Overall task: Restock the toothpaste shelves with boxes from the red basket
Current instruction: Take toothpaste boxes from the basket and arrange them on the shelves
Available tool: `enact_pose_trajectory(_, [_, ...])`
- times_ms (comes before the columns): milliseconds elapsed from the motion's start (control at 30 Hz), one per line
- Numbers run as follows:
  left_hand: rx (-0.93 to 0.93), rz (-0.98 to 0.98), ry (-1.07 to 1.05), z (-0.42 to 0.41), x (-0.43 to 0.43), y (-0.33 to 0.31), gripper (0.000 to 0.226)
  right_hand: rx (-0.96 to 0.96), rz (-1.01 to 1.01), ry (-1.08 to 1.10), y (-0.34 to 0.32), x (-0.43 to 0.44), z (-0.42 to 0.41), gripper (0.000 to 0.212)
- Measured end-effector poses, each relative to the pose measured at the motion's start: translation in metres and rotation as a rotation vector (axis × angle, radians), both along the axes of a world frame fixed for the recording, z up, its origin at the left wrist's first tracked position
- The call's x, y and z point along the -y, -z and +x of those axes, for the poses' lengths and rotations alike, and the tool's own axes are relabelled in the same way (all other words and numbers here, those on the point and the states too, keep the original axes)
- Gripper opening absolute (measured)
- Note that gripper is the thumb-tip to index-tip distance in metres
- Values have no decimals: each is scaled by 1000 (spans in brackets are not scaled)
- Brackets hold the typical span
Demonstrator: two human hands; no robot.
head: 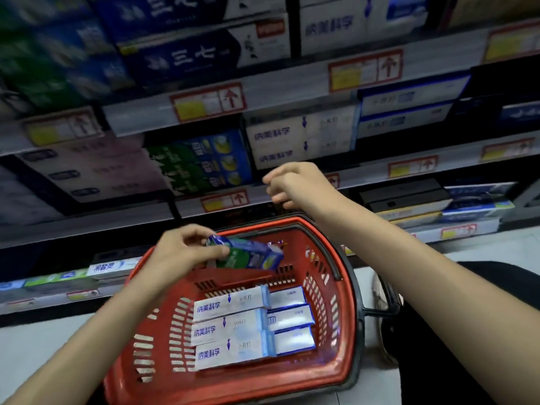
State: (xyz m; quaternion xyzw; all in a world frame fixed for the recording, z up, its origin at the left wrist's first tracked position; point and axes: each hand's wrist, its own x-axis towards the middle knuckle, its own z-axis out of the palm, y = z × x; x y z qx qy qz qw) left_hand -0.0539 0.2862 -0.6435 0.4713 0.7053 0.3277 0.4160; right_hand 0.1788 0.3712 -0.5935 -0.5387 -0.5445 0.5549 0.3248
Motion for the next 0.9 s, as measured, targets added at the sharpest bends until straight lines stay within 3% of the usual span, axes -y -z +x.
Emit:
enact_pose_trajectory(100, [227, 131, -166, -16, 8, -27, 50, 101, 60, 48, 8, -7, -2, 16])
enact_pose_trajectory(267, [506, 246, -406, -29, 18, -47, 48, 103, 48, 23, 16, -4, -6, 13])
enact_pose_trajectory(533, [602, 235, -411, -37, 20, -57, 42, -79, -124, 7, 4, 6, -12, 21])
enact_pose_trajectory(900, [653, 264, -565, -35, 11, -45, 36, -129, -119, 61, 9, 10, -13, 16])
